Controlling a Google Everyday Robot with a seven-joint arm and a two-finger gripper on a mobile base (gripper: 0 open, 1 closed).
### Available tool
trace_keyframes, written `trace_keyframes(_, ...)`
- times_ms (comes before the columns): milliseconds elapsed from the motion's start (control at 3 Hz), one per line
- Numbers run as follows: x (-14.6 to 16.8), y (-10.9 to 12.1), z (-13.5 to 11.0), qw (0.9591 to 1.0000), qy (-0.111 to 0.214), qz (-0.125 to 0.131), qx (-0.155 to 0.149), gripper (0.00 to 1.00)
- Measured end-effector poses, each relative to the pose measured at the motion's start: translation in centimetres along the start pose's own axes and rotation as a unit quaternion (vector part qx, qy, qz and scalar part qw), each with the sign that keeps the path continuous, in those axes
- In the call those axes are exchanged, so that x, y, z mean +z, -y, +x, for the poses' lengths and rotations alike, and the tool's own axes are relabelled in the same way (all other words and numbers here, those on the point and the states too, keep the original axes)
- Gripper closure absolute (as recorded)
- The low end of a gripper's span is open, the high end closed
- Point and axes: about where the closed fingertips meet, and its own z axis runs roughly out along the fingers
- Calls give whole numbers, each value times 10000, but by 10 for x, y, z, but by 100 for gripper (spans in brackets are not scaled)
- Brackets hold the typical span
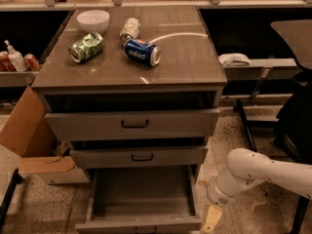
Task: Close bottom drawer
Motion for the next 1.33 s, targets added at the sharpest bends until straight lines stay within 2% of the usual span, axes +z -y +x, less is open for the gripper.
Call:
trace_keyframes(333,15,3,3,9996,123,-100,-239,0)
trace_keyframes(667,57,9,14,9963,162,-323,-779,0)
trace_keyframes(1000,91,11,21,9917,210,-483,-1170,0)
trace_keyframes(1333,91,11,21,9917,209,-484,-1170,0)
